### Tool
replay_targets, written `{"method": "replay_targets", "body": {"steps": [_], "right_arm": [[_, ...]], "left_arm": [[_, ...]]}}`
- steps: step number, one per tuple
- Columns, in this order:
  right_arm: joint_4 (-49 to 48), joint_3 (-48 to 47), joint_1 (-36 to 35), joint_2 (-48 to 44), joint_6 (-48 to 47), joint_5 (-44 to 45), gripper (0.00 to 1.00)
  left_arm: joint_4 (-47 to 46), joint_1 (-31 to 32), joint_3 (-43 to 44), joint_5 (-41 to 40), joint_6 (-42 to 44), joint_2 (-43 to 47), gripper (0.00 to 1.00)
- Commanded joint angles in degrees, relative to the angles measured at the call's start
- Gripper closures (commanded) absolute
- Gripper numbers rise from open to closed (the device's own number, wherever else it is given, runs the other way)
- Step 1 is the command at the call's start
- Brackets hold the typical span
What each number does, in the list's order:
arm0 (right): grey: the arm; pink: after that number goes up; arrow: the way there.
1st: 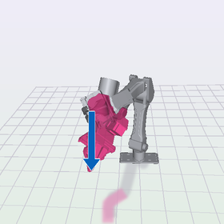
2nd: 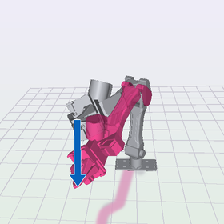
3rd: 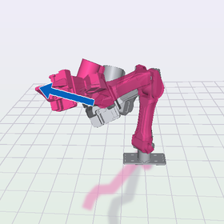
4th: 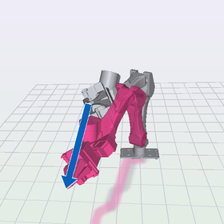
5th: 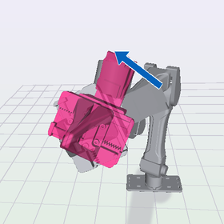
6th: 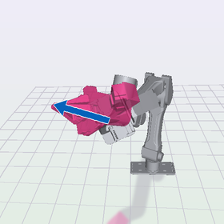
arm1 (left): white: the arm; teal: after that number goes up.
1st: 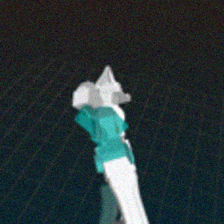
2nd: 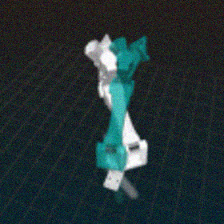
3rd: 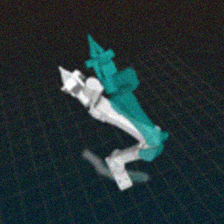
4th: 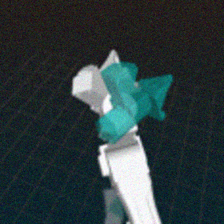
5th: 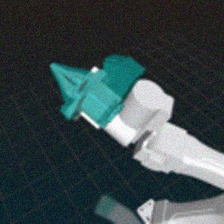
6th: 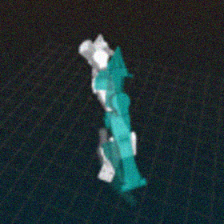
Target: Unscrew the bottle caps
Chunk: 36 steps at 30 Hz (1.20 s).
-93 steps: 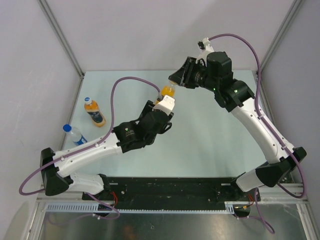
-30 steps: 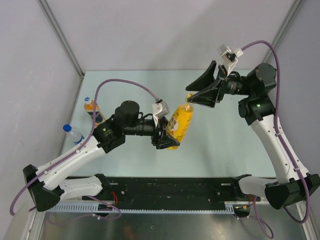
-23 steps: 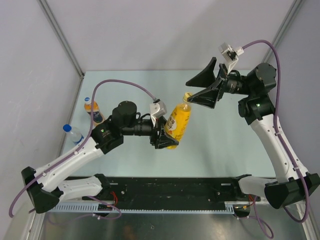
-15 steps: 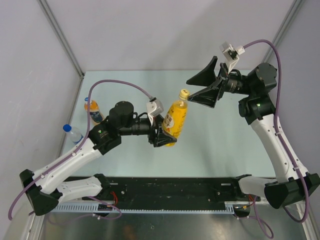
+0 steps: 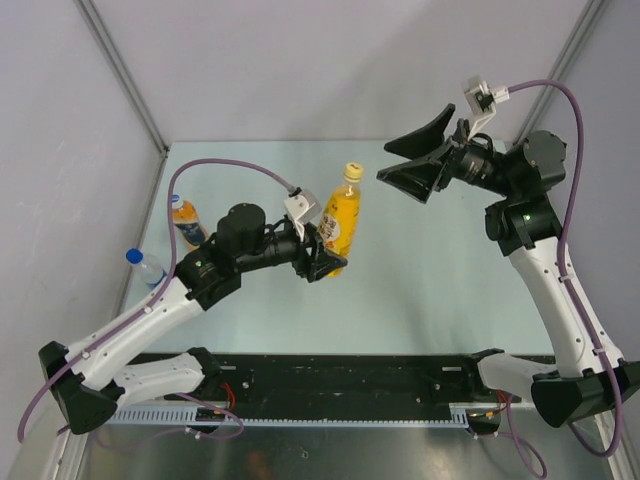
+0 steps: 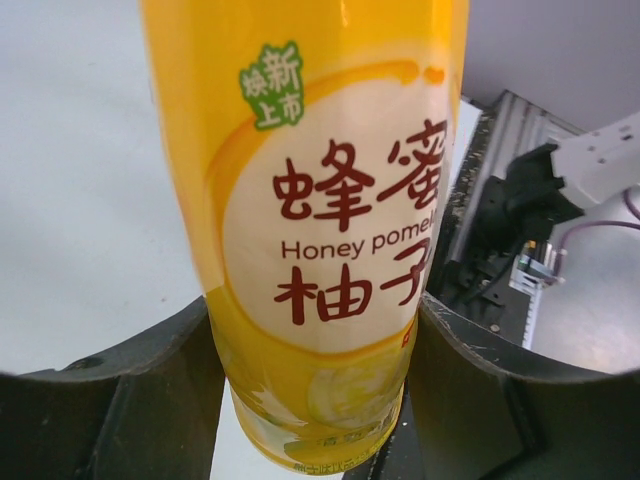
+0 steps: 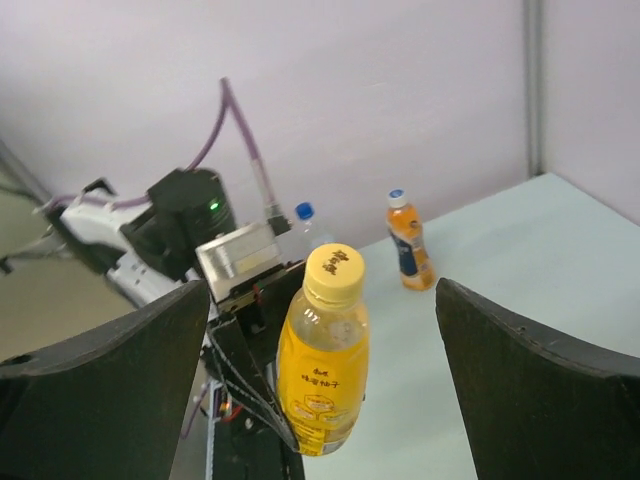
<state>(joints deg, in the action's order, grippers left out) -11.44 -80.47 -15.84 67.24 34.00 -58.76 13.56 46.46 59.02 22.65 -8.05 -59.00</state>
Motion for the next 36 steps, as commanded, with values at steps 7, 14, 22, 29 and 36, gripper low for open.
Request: {"method": "replay_targets", "body": {"steps": [7, 14, 22, 29, 36], "right_arm": [[22.3, -6.68, -7.91, 1.36, -7.13, 35.01, 0.01], [26.45, -7.99, -11.91, 4.01, -6.04, 47.05, 0.01], [28.21, -9.72, -13.29, 8.96, -4.63, 46.72, 0.04], [30.14, -11.6, -14.81, 12.3, -4.38, 46.76, 0.08], [31.87, -12.61, -15.14, 14.77, -4.25, 46.18, 0.18]], "left_arm": [[4.43, -0.27, 0.78, -20.7, -0.1, -2.04, 1.0], [7.26, 2.5, 1.39, -35.68, 0.32, -4.08, 1.0], [12.6, 7.67, 5.07, -50.62, 1.25, -9.49, 1.0], [15.78, 10.65, 8.22, -57.04, 1.46, -13.31, 1.0], [19.09, 13.18, 11.8, -63.28, 2.58, -17.01, 1.0]]}}
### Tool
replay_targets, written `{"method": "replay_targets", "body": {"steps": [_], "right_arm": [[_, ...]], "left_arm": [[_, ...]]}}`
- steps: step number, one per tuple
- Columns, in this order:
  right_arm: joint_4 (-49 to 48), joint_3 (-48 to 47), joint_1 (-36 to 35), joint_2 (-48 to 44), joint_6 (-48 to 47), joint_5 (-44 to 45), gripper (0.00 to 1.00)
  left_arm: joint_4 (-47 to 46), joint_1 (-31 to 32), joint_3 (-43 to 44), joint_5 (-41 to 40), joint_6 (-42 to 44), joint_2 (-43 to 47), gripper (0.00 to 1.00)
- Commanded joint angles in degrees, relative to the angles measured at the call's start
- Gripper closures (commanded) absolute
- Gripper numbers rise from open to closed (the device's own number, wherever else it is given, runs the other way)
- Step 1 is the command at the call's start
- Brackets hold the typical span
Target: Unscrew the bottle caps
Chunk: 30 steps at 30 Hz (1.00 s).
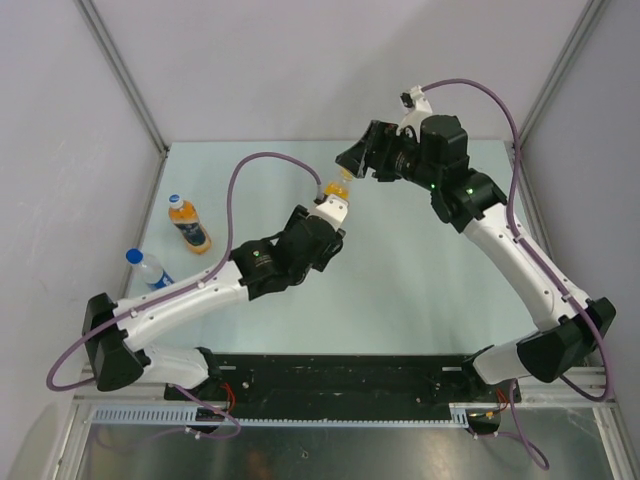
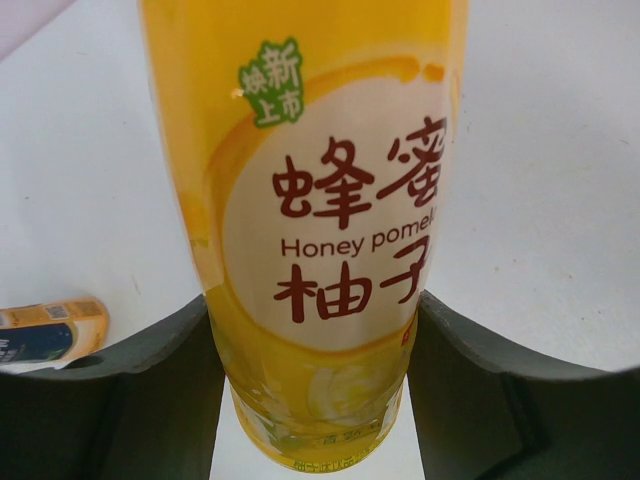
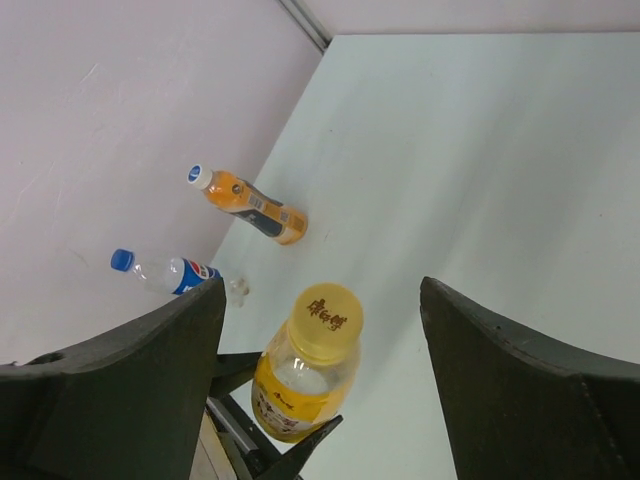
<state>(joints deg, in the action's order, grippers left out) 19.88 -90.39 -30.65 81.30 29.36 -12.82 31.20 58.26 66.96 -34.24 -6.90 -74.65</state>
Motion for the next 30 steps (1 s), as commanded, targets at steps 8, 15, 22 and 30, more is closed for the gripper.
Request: {"method": "replay_targets", "body": {"steps": [8, 15, 22, 30], "right_arm": [[0.95, -1.94, -0.46, 1.43, 0.15, -0.88, 0.34], [-0.53, 0.13, -0.46, 1.07, 0.68, -2.68, 0.53], [-1.22, 1.31, -0.2, 1.06, 0.88, -3.4, 0.53], [-1.51, 2.36, 0.99, 0.74, 1.37, -3.94, 0.42]], "left_arm": [[3.29, 2.28, 6.04, -8.97, 2.22, -3.64, 1.0], [3.66, 2.3, 6.52, -9.05, 2.15, -4.25, 1.0], [3.78, 2.3, 6.9, -9.0, 1.9, -4.28, 1.0], [4.19, 2.3, 7.21, -9.13, 1.89, -4.17, 1.0]]}}
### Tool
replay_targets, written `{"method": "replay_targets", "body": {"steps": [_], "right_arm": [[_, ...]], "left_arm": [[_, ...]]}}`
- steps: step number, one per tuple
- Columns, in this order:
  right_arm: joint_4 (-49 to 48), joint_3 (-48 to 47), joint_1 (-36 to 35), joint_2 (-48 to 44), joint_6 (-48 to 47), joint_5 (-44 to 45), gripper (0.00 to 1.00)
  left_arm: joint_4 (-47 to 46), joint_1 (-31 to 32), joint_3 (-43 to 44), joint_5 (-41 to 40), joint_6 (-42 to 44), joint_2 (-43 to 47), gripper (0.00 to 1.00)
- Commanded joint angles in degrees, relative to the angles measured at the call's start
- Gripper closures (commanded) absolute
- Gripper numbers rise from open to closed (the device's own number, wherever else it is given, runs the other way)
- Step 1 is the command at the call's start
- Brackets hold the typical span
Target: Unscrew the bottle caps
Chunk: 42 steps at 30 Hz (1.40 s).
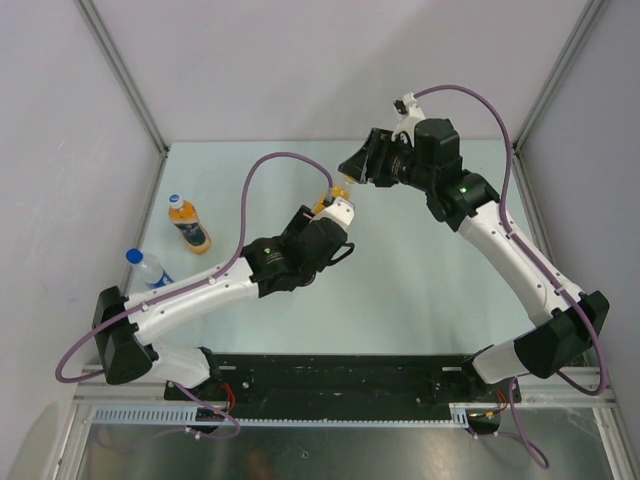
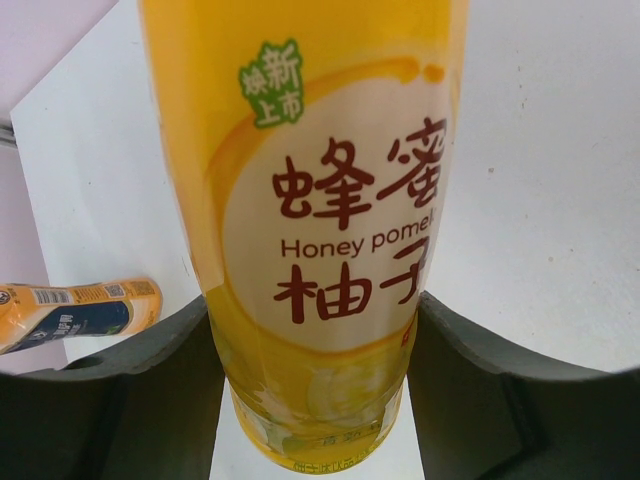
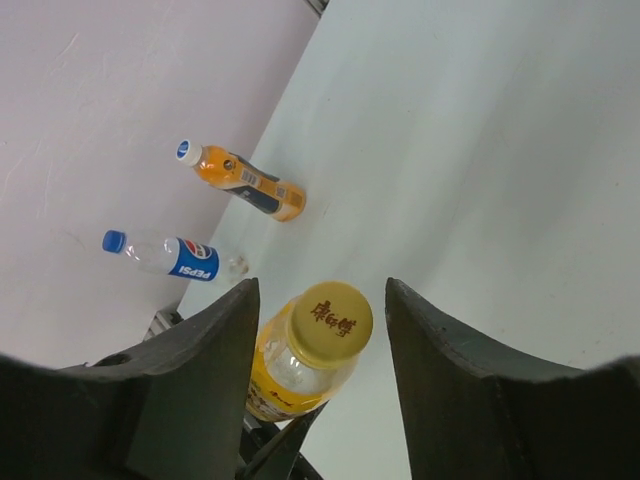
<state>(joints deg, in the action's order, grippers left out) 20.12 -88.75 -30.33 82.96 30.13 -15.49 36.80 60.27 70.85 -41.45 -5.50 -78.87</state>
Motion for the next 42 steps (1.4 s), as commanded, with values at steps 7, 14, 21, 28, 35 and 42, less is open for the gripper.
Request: {"method": "replay_targets", "body": {"steps": [7, 14, 21, 28, 35, 42], "right_arm": [[-2.4, 1.48, 1.27, -1.42, 1.16, -1.52, 0.37], [-4.24, 2.92, 1.66, -2.27, 2.62, -2.7, 0.55], [-9.46, 5.73, 3.54, -4.0, 5.45, -7.28, 0.85], [-15.01, 8.28, 4.63, -6.24, 5.94, -12.51, 0.99], [-18.91, 9.98, 6.16, -8.8, 4.78, -17.57, 1.0], [-23.65, 10.75, 9.11, -11.17, 2.31, -27.6, 1.0]], "left_arm": [[-1.25, 0.29, 3.37, -1.72, 0.49, -0.01, 1.0], [-1.13, 0.29, 3.46, -1.53, 0.7, -0.29, 1.0], [-1.18, 0.29, 3.14, -1.21, 0.54, 0.07, 1.0], [-1.32, 0.29, 3.02, 2.22, 0.31, 1.53, 1.0], [-1.89, 0.23, 3.22, 10.72, 0.63, 3.15, 1.0], [-4.87, 0.03, 2.66, 24.52, 2.47, 5.35, 1.0]]}}
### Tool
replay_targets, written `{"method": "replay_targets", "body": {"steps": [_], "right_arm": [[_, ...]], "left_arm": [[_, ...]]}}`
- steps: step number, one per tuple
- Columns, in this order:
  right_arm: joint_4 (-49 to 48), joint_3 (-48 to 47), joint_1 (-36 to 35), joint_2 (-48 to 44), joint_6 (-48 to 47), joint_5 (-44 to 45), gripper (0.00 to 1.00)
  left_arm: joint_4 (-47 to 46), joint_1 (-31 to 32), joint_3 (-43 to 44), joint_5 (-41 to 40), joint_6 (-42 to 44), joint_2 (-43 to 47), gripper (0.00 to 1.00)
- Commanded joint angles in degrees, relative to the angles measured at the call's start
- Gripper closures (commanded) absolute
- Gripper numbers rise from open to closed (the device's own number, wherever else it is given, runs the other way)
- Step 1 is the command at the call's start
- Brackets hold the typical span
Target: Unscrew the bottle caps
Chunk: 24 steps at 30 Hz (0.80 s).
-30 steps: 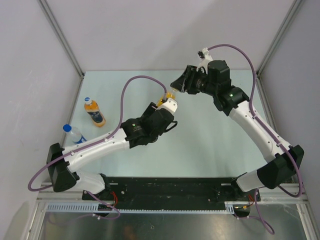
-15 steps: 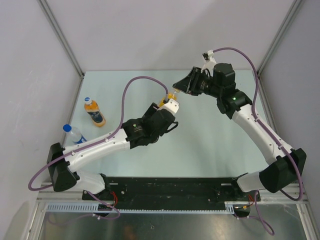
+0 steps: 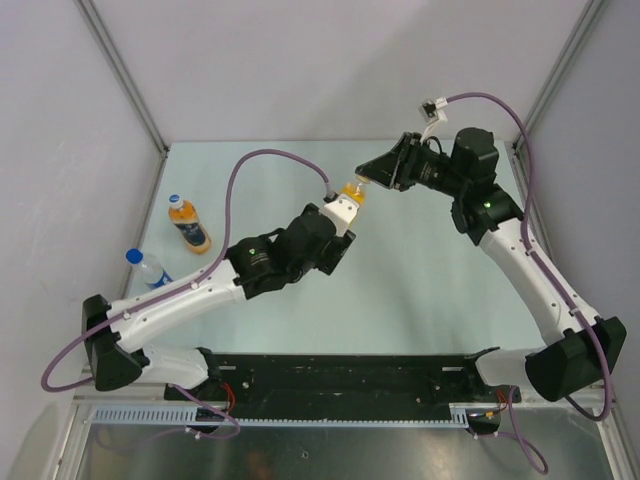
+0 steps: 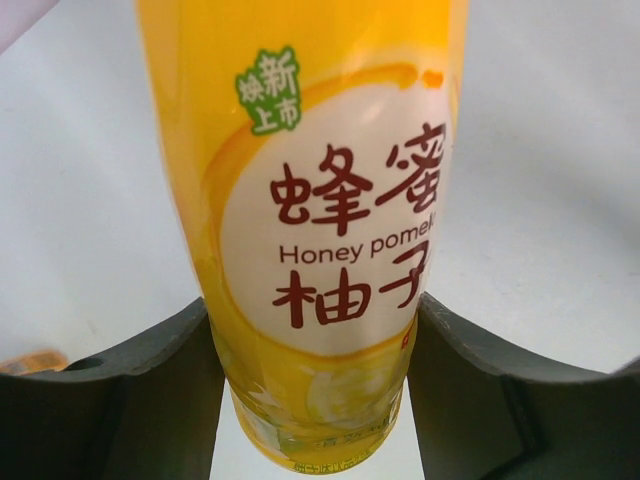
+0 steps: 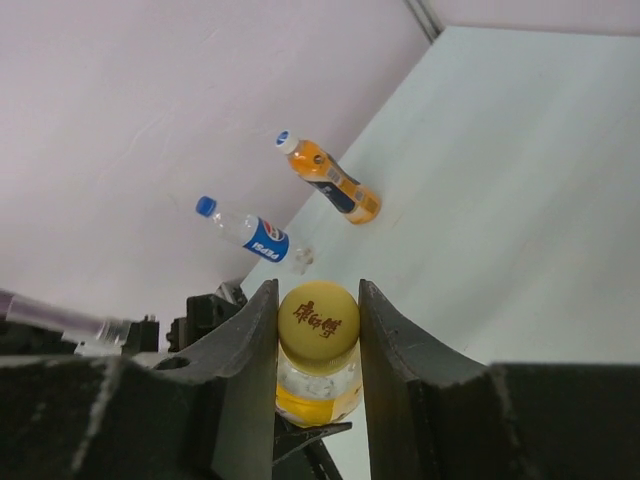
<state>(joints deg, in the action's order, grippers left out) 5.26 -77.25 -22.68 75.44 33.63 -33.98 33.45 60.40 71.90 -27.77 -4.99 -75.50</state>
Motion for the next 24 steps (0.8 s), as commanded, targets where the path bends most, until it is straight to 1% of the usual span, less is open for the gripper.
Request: {"method": "replay_targets", "body": {"steps": [1, 8, 16, 20, 24], "right_arm": [[-9.48, -0.73, 1.83, -3.99, -1.67, -10.99, 1.0], [-15.07, -0.42, 3.56, -5.61, -3.66, -22.86, 1.0], [-22.81, 0.19, 3.95, -5.64, -1.41, -33.35, 1.0], [-26.99, 0.39, 3.96, -5.41, 0.94, -36.9, 1.0], [-30.39, 0.43, 3.98, -5.43, 2.73, -38.47, 1.0]], "left_arm": [[-2.06, -0.28, 1.51, 13.28, 2.25, 2.31, 1.0], [-6.0, -1.84, 0.71, 33.27, 4.25, 3.73, 1.0], [-9.48, -2.88, -0.56, 54.04, 7.68, 5.0, 1.0], [-11.15, -2.96, -1.47, 60.58, 8.8, 5.7, 1.0], [-11.9, -3.05, -2.12, 62.06, 9.23, 6.19, 1.0]]}}
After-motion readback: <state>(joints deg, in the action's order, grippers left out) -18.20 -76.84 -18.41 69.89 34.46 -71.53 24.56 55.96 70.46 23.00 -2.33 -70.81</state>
